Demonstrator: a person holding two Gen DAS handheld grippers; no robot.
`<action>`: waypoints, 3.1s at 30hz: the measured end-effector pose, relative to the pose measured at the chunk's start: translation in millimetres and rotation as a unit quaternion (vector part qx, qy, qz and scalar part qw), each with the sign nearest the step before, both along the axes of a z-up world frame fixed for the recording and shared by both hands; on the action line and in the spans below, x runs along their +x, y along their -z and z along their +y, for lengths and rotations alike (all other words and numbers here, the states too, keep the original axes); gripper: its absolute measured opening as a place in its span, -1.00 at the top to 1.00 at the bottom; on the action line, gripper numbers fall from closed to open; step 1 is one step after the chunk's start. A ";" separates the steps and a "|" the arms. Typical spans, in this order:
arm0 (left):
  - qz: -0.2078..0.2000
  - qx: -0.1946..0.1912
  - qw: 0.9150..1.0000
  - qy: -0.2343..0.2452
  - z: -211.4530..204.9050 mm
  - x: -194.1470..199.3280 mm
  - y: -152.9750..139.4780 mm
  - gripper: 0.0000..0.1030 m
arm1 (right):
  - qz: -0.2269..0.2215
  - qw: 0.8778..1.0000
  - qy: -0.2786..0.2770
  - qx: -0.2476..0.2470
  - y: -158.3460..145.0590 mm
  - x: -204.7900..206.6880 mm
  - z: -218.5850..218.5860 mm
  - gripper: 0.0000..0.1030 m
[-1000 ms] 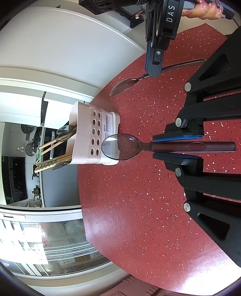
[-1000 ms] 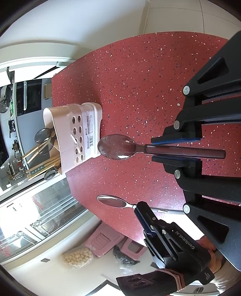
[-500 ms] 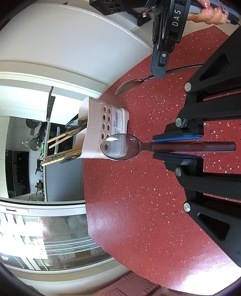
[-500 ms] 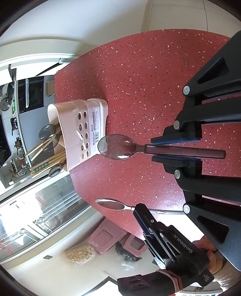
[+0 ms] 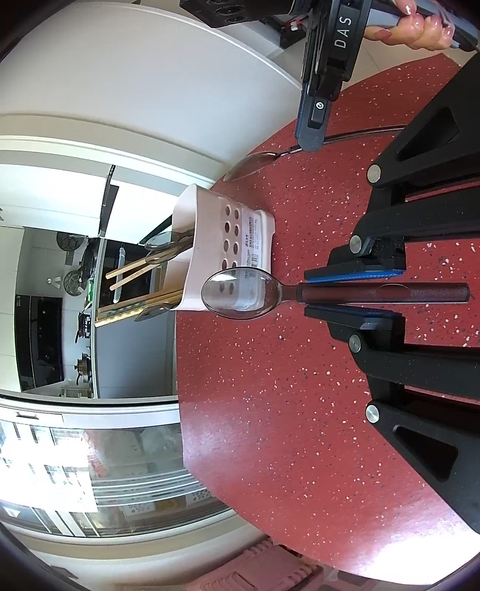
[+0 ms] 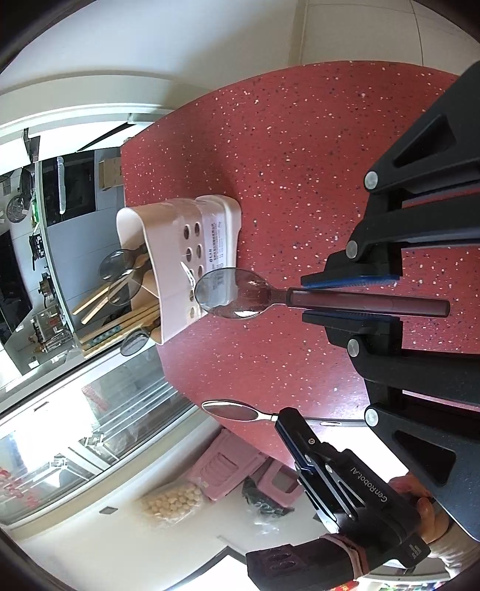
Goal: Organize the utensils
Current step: 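Lift both spoons and carry them over the pink holder, then lower the dark spoon into the holder and open the right tool while the left tool releases its spoon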
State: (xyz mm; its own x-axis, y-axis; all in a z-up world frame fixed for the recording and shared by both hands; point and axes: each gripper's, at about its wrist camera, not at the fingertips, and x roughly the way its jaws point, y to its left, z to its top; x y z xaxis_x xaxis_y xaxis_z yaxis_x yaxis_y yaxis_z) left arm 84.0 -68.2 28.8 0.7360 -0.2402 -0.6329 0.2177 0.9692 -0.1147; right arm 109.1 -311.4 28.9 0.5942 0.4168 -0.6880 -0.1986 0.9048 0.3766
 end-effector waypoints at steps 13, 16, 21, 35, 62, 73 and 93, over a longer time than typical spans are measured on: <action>-0.006 0.001 1.000 -0.002 -1.8 14.9 -8.7 0.20 | -0.019 1.000 0.003 0.010 -14.7 11.8 -8.1 0.76; -0.008 0.001 1.000 -0.004 -1.1 17.4 -10.6 0.20 | -0.024 1.000 0.004 0.012 -18.5 13.9 -8.5 0.76; -0.010 0.001 1.000 -0.006 -1.6 22.3 -13.4 0.20 | -0.033 0.999 0.004 0.012 -25.6 18.9 -9.7 0.76; -0.024 -0.002 1.000 -0.019 1.6 43.3 -26.1 0.20 | -0.047 0.999 0.000 0.013 -38.4 39.0 -12.2 0.75; -0.115 -0.045 0.991 -0.059 -11.0 150.7 -74.0 0.20 | -0.122 0.992 0.035 0.015 -77.2 124.6 -29.7 0.75; -0.166 -0.023 0.983 -0.079 -36.1 177.1 -56.9 0.20 | -0.208 0.976 0.055 -0.037 -76.4 158.9 -14.6 0.76; -0.183 0.025 0.979 -0.084 -64.3 174.6 -2.4 0.20 | -0.278 0.951 0.028 -0.132 -20.2 144.7 8.4 0.76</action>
State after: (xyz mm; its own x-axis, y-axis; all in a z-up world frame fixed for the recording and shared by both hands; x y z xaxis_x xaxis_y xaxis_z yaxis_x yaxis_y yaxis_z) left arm 258.5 -132.4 31.2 0.9423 -0.0716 -0.3269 0.0723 0.9973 -0.0101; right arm 253.8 -302.9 49.1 0.9131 0.2304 -0.3363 -0.2494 0.9683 -0.0139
